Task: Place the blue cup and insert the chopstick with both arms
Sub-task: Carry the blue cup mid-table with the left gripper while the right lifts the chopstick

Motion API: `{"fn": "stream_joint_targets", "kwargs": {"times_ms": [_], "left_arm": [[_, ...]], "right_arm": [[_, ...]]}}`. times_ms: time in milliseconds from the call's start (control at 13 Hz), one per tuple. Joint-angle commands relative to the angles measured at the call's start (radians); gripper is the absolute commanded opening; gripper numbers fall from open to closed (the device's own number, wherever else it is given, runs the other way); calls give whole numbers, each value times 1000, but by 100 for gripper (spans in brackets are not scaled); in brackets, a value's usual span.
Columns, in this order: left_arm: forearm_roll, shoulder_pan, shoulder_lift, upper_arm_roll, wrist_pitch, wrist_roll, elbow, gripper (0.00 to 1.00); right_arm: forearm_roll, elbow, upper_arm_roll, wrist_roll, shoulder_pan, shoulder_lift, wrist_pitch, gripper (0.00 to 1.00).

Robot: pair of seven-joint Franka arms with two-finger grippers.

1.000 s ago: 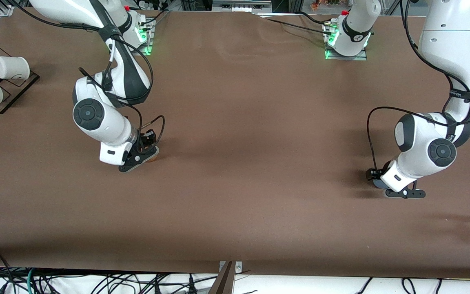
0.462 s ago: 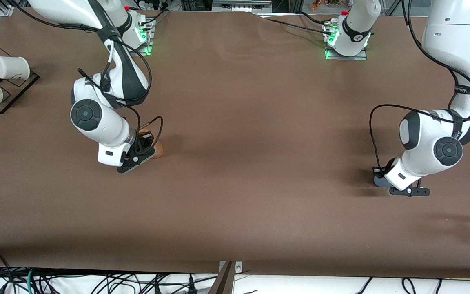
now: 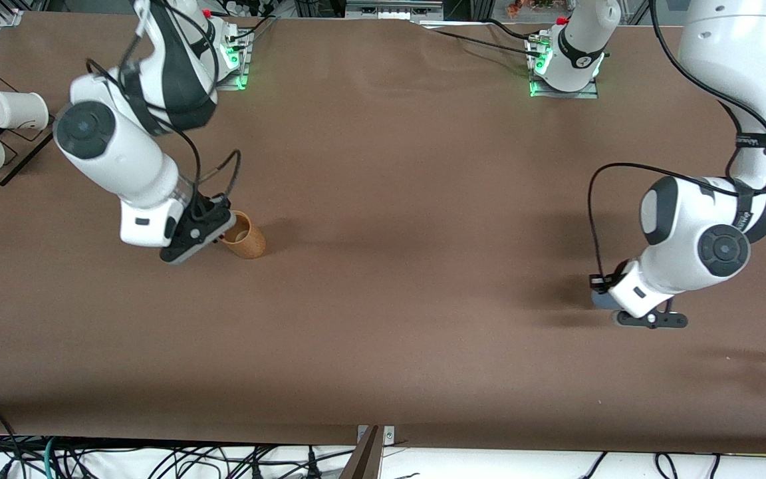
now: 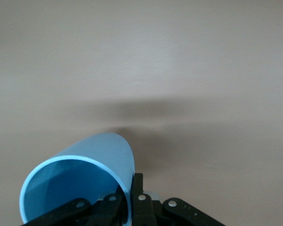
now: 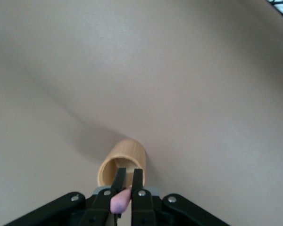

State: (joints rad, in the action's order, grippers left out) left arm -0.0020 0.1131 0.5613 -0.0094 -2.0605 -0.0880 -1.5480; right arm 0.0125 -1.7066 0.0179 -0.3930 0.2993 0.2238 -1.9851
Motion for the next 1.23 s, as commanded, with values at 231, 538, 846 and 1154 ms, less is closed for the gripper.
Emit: {"fn": "stream_joint_targets", "kwargs": {"times_ms": [231,538,846,1154], "left_arm": [[-67,308,69,-3,52,-315,153,0],[-87,453,195,-1,51,-438,313,0],[-79,536,279,0,51,-458,390,0],[-78,569,316,2,45,-461,391,0]], "right_arm": [[11,151,-1,-26,-6,-29,224,0],[12,153,0,-20,-5,-26,226,0],[12,153,7,-14,6,-23,227,0],[14,153,8,-12,7,-23,227,0]]}}
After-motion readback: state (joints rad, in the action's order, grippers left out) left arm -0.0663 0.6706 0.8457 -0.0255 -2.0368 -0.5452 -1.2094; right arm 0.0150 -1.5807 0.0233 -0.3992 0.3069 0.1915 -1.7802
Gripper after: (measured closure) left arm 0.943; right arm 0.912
